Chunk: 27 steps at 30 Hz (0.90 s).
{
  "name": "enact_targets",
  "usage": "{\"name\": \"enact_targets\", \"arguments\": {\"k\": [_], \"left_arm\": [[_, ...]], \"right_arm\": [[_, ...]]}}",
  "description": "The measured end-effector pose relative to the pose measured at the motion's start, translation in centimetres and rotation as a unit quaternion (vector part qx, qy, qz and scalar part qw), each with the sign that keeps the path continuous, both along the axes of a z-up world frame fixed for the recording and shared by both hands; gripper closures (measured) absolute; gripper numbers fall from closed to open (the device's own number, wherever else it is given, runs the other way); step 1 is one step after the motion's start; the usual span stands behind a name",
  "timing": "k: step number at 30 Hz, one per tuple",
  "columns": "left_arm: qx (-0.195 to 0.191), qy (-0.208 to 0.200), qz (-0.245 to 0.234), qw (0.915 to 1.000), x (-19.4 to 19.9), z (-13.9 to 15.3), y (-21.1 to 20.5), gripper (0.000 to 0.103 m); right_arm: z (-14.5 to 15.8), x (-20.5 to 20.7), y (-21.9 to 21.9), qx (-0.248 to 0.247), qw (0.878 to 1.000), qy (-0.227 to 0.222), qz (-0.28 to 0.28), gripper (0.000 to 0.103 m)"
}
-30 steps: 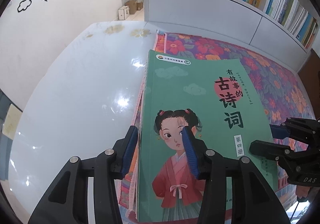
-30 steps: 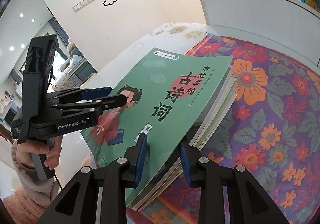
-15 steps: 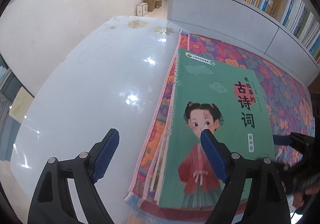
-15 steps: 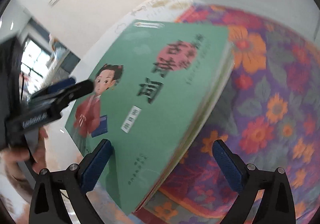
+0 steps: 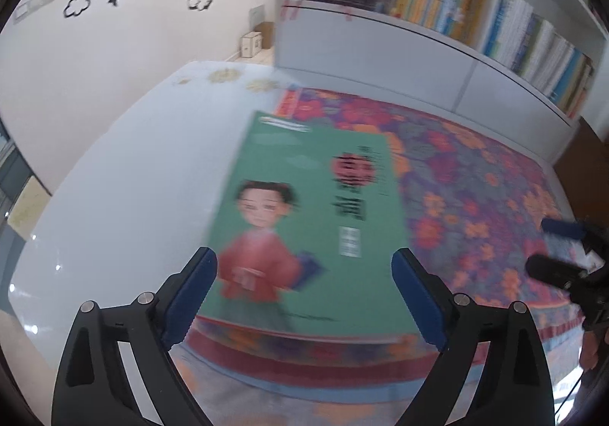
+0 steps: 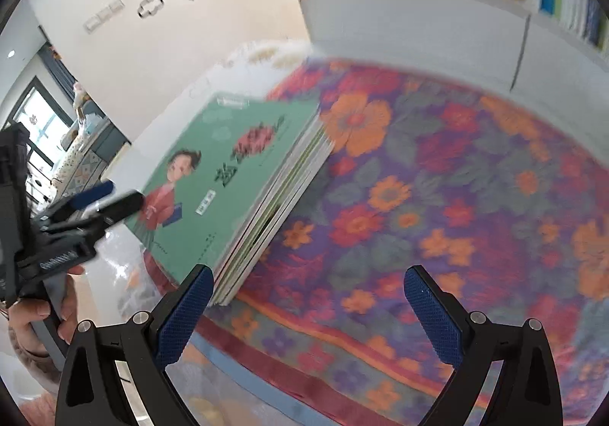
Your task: Organize books
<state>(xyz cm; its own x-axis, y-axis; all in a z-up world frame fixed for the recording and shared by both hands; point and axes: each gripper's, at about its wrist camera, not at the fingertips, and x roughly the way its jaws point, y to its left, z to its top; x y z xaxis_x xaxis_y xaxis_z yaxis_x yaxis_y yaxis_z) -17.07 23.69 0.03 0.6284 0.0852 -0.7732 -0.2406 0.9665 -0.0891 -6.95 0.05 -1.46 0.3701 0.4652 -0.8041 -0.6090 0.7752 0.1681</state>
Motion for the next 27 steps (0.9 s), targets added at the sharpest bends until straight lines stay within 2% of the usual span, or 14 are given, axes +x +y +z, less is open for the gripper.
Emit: {"name": "enact_targets", "arguments": {"k": [2, 4, 8, 12, 19, 27], "left_arm": [[0.008, -0.006, -0.011, 0.9999, -0.3, 0.4, -1.9, 0.01], [0.021, -0.012, -0.019, 0.9995, -0.9, 0.7, -4.0, 0.006], [0.029, -0.019, -0.031, 0.9989, -1.8, 0.7, -7.6, 0.004], [0.03, -0.021, -0.047, 0.9982, -2.9, 0.5, -10.3, 0.004], [0.041, -0.021, -0.081, 0.9957, -3.9, -0.3, -14.0, 0.004], [0.051, -0.019, -0.103, 0.9931, -4.1, -1.1, -15.8, 0.004]], "right_arm": [[2.0, -1.8, -1.8, -0.004, 0.998, -0.055, -0.005, 0.003], [3.1, -2.9, -2.9, -0.004, 0.996, -0.085, -0.005, 0.003], [4.1, -5.9, -4.9, -0.007, 0.992, -0.124, -0.009, 0.003], [3.9, -8.1, -6.9, -0.021, 0.986, -0.158, -0.05, 0.003], [2.4, -10.1, -10.8, 0.037, 0.984, -0.131, -0.116, 0.003], [0.2, -11.0, -10.1, -0.011, 0.984, -0.126, -0.127, 0.003]]}}
